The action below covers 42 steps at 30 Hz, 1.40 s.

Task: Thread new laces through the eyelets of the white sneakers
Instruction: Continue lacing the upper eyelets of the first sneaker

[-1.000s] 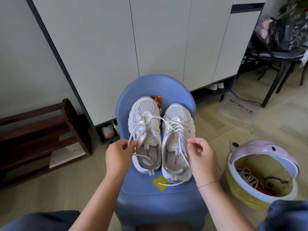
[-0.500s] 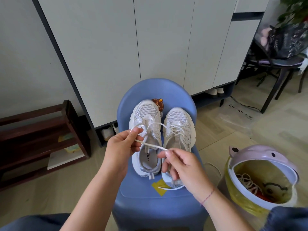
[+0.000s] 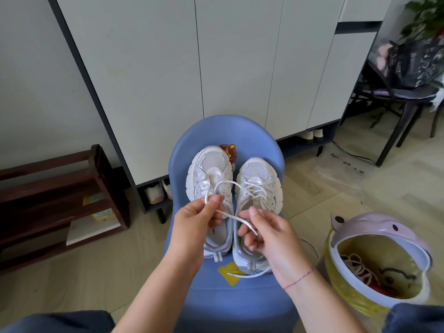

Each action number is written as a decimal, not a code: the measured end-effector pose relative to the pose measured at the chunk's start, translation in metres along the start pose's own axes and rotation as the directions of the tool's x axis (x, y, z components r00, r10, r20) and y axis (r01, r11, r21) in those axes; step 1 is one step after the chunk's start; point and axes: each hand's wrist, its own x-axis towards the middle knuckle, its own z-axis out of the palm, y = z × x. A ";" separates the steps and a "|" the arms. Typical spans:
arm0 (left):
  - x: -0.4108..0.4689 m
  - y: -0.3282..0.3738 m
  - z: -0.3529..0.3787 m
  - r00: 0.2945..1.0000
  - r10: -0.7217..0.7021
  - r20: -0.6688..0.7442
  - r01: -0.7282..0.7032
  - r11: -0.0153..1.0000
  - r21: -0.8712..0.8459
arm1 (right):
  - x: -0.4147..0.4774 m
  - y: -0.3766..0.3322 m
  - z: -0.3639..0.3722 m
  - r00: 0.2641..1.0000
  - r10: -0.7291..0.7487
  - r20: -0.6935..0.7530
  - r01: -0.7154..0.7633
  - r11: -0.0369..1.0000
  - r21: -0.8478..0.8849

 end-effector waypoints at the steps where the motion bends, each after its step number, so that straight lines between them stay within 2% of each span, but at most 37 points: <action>1: 0.002 0.000 -0.001 1.000 0.012 -0.017 -0.012 1.000 0.002 | -0.001 0.000 -0.002 1.000 0.006 -0.002 -0.006 1.000 0.020; 8: 0.006 0.000 -0.004 0.997 0.046 -0.056 -0.046 0.999 0.008 | -0.003 0.004 -0.014 0.998 0.052 -0.030 -0.050 0.997 0.052; 15: 0.006 -0.002 -0.002 0.998 0.044 -0.053 -0.046 0.998 -0.035 | -0.004 0.007 -0.014 0.997 0.062 -0.039 -0.063 0.998 -0.021; 22: -0.003 -0.015 0.010 0.989 -0.094 0.112 0.095 0.995 -0.004 | 0.012 0.007 0.004 0.996 0.043 -0.083 -0.039 0.998 0.045; 24: -0.004 -0.015 0.011 0.992 -0.085 0.090 0.084 0.996 0.010 | 0.016 0.007 0.010 0.994 0.050 -0.094 -0.044 0.997 0.057; 28: 0.005 -0.011 0.008 0.999 0.008 -0.042 -0.005 0.999 0.049 | 0.031 0.021 0.013 0.942 0.077 -0.325 -0.070 0.997 0.034; 31: 0.011 -0.007 0.011 0.998 0.015 -0.063 -0.013 0.999 0.032 | 0.040 0.034 0.017 0.887 -0.019 -0.461 -0.073 0.981 -0.181; 34: 0.019 -0.007 0.012 0.998 -0.001 -0.059 0.003 0.999 0.044 | 0.042 0.037 0.025 0.858 -0.131 -0.497 -0.045 0.944 -0.326; 42: 0.033 -0.014 0.016 0.994 0.010 -0.107 0.000 0.996 0.093 | 0.060 0.043 0.031 0.801 -0.207 -0.562 0.046 0.957 -0.288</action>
